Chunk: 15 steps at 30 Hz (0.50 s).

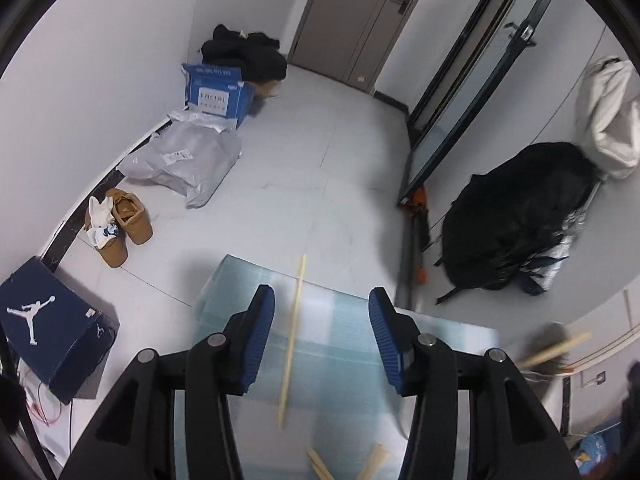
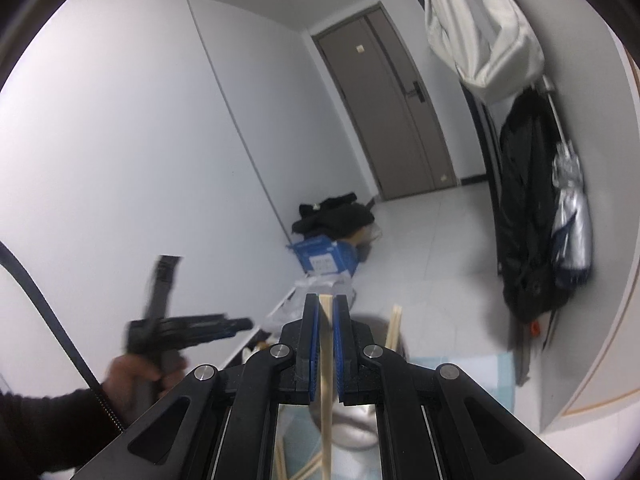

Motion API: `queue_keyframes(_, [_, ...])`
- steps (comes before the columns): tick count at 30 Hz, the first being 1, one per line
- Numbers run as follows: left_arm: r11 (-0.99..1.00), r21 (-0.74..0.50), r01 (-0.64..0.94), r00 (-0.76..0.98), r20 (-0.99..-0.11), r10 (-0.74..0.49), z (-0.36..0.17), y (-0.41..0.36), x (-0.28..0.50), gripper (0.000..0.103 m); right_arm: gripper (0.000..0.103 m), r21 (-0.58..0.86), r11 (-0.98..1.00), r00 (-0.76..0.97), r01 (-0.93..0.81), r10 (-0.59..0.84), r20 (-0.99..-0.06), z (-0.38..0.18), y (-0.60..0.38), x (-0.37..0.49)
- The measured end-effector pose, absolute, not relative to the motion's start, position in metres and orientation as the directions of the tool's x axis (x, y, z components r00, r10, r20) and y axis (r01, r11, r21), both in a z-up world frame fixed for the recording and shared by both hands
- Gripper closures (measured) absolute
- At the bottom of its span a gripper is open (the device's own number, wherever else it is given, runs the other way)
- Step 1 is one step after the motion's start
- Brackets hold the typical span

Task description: Organize utensils

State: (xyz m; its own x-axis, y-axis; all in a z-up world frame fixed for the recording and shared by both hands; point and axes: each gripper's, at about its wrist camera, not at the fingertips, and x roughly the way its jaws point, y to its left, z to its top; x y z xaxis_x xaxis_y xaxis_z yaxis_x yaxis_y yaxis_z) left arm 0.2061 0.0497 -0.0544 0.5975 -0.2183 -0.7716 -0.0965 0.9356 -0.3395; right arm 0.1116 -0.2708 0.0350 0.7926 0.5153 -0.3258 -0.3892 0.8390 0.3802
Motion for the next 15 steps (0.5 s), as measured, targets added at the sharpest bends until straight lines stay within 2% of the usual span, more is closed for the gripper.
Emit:
queue_keyframes(4, [0.964,-0.261,-0.053,0.544,-0.817,-0.192,-0.075,0.042,0.238,0.059,0.097,0.409,0.827,0.771,-0.387,0.533,-0.349,0.021,-0.271,0.109])
queue_keyframes(9, [0.96,-0.28,-0.026,0.403,-0.881,-0.247,-0.106,0.042,0.282,0.059,0.097,0.445,0.813,0.751,-0.375,0.548,-0.369,0.006,-0.272,0.108])
queue_keyframes(15, [0.981,-0.192,0.035,0.315,-0.929,-0.193,-0.133,0.023,0.3,0.059,0.097,0.46,0.809,0.737,-0.365,0.553,-0.388,-0.005,-0.274,0.112])
